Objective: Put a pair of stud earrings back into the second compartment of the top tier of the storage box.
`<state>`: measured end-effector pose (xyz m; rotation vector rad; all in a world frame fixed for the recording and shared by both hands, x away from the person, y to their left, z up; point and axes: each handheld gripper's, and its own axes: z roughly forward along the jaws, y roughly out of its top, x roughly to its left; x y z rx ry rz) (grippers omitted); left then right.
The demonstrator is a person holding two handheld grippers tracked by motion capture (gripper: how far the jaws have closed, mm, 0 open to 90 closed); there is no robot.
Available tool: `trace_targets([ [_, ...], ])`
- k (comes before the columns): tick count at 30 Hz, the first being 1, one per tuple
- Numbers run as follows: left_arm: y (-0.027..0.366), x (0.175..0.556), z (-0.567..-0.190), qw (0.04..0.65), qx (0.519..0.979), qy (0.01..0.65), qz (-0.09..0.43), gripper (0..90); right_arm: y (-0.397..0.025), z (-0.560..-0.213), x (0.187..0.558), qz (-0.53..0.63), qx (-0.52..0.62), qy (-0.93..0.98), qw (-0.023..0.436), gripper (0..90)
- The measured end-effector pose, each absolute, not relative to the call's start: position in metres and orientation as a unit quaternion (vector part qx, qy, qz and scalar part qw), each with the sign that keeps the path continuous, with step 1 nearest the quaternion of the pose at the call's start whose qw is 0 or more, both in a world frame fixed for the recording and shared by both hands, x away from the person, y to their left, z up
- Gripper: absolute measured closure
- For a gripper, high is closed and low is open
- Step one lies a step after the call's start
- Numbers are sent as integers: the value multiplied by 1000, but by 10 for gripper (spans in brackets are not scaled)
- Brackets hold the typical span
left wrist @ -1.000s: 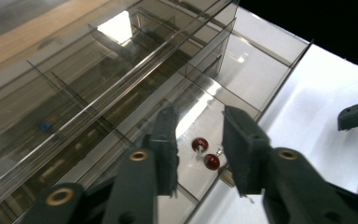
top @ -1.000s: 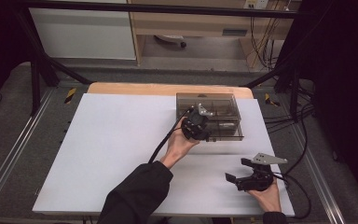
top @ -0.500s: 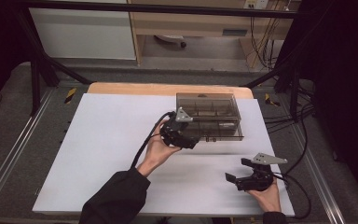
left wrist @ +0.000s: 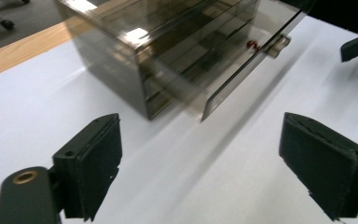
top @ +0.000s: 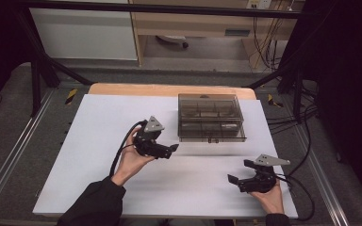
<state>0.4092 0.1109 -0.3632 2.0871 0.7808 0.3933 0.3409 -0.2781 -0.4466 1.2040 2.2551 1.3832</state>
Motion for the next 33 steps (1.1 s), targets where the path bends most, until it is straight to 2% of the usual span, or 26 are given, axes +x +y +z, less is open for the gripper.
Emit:
trace_targets([
  [16, 186, 381, -396, 427, 816, 346, 179, 93, -278, -447, 341, 470, 413, 771, 118, 6],
  [33, 253, 356, -429, 429, 794, 392, 180, 87, -278, -448, 341, 467, 416, 771, 118, 5],
])
